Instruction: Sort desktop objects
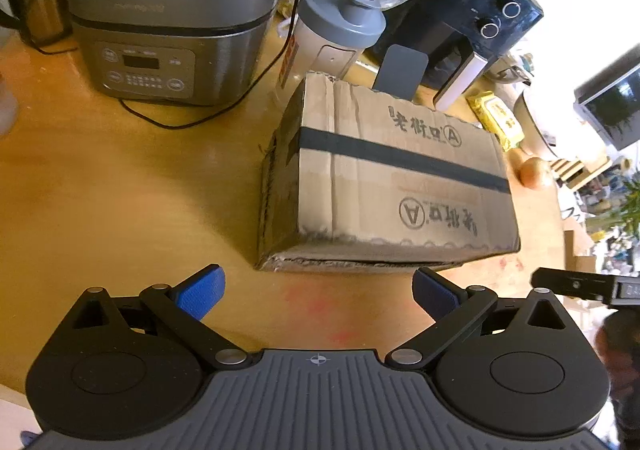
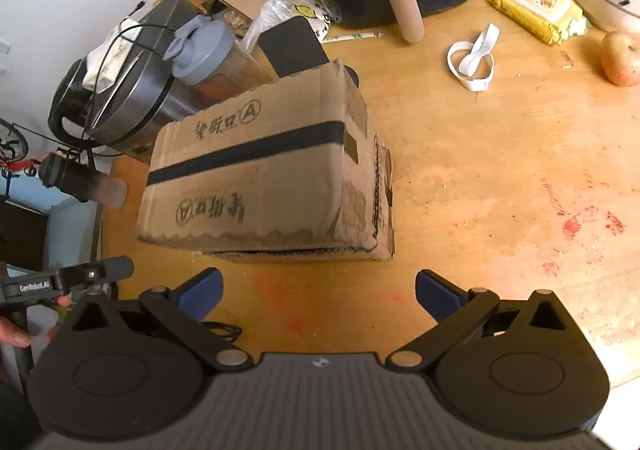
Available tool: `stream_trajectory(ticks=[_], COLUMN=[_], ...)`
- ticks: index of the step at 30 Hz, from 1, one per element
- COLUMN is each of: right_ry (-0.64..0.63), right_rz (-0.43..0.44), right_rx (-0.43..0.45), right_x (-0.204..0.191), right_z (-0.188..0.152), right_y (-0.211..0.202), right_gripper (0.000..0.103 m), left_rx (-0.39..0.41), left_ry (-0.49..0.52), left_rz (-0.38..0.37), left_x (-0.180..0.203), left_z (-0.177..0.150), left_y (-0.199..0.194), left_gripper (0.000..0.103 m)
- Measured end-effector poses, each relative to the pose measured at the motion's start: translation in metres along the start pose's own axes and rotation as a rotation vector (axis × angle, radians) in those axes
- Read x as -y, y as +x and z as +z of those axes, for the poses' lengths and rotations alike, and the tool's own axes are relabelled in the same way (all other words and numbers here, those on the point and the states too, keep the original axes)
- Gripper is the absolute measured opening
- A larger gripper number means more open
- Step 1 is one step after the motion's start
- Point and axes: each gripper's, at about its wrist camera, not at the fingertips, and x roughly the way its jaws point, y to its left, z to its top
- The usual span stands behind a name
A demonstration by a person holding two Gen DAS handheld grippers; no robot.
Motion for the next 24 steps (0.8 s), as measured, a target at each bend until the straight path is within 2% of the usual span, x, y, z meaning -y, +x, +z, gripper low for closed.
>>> stream_trajectory(ticks=[7,18,24], right_ry=[-0.055,-0.147,-0.153], right_rz=[-0.012,-0.073,-0.071], right_rx=[0.052,0.168,0.17], right_x=[-0.009,-0.021,-0.023], right_z=[-0.035,-0.082,-0.1], right_y=[-0.019,-0.04,-0.04], right_gripper=[0.103,0.103,0.103], left_rx=[0.044,0.125,0.129], left_ry=[0.03,0.015,0.009], left_rz=[0.072,0.161,0.184], left_x=[0.013,0.028,0.033], left_z=[-0.032,-0.075,-0.09], left_y=[-0.019,-0.044,-0.047], left_gripper=[0.103,0.103,0.103])
